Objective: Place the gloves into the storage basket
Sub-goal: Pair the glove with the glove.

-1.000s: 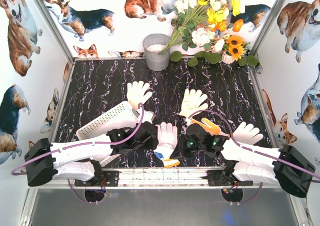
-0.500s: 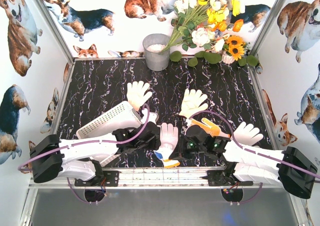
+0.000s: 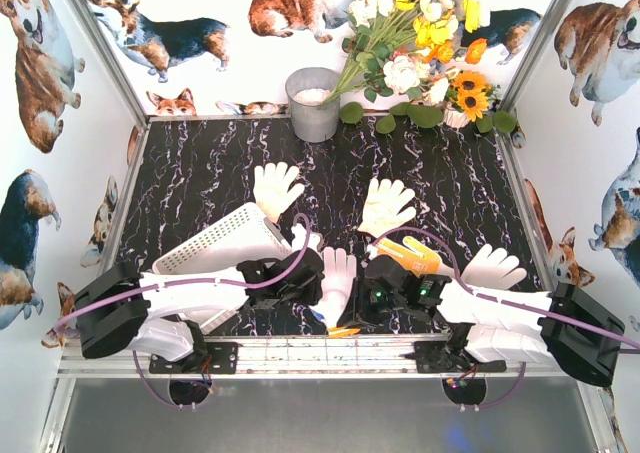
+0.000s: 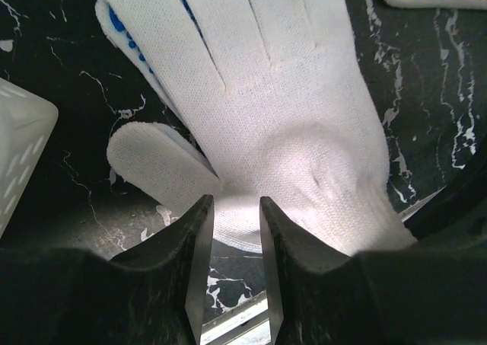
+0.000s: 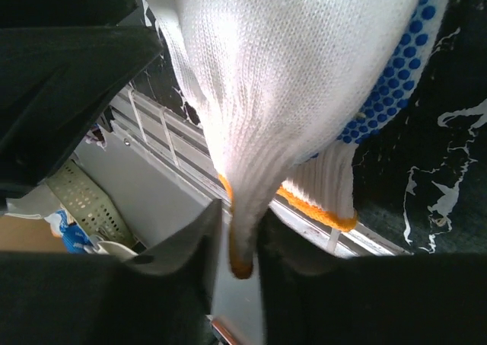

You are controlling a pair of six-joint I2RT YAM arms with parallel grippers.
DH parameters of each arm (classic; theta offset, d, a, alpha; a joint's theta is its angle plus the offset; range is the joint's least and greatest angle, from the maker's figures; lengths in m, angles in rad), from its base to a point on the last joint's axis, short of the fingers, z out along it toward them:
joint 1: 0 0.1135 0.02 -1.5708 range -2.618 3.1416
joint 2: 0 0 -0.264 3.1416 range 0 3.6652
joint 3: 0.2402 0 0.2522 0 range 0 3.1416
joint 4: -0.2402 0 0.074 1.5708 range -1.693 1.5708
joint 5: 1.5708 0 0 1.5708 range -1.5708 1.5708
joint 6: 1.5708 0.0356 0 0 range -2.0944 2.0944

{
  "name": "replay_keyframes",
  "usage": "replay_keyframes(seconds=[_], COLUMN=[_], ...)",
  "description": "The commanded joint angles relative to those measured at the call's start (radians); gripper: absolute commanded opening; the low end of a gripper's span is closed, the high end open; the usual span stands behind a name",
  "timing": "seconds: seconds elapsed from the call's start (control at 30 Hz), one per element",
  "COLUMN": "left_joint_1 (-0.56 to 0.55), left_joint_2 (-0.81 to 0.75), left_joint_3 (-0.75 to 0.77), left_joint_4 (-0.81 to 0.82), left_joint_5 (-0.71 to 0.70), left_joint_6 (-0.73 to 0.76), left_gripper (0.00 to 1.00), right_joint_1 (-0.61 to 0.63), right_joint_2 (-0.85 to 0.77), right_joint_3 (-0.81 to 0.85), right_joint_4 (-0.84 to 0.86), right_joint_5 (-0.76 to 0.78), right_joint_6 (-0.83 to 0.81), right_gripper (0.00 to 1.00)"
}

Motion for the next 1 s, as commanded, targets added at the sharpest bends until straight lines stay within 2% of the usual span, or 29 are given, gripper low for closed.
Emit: replay_keyframes(seconds=[0.0, 0.2, 0.37, 0.43, 0.57, 0.67, 0.97], left_joint_1=[-0.011, -0.015, -0.018, -0.018, -0.021, -0.023, -0.029], left_joint_2=[0.016, 0.030, 0.025, 0.026, 0.028, 0.028, 0.027], left_joint_3=[-0.007, 0.000, 0.006, 0.008, 0.012, 0.014, 0.017], left_joint_4=[0.041, 0.039, 0.034, 0.034, 0.034, 0.034, 0.031], left_joint_5=[0.008, 0.009, 0.004, 0.004, 0.005, 0.003, -0.001], left_joint_6=[0.004, 0.011, 0.018, 0.018, 0.018, 0.018, 0.016], left_gripper=[0.25, 0.25, 0.25, 0.25, 0.25, 0.25, 0.25], right_joint_1=[0.006, 0.007, 0.007, 0.007, 0.007, 0.007, 0.007], right_joint_2=[-0.015, -0.049, -0.071, -0.080, -0.095, -0.108, -0.124], right_joint_3=[0.028, 0.033, 0.033, 0.033, 0.033, 0.035, 0.033], right_joint_4=[0.023, -0.040, -0.076, -0.091, -0.107, -0.122, -0.116], right_joint_5=[-0.007, 0.019, 0.042, 0.050, 0.043, 0.028, -0.024], right_joint_6=[-0.014, -0.025, -0.027, -0.028, -0.030, -0.030, -0.023], right_gripper=[0.30, 0.42, 0.43, 0.39, 0.23, 0.14, 0.08])
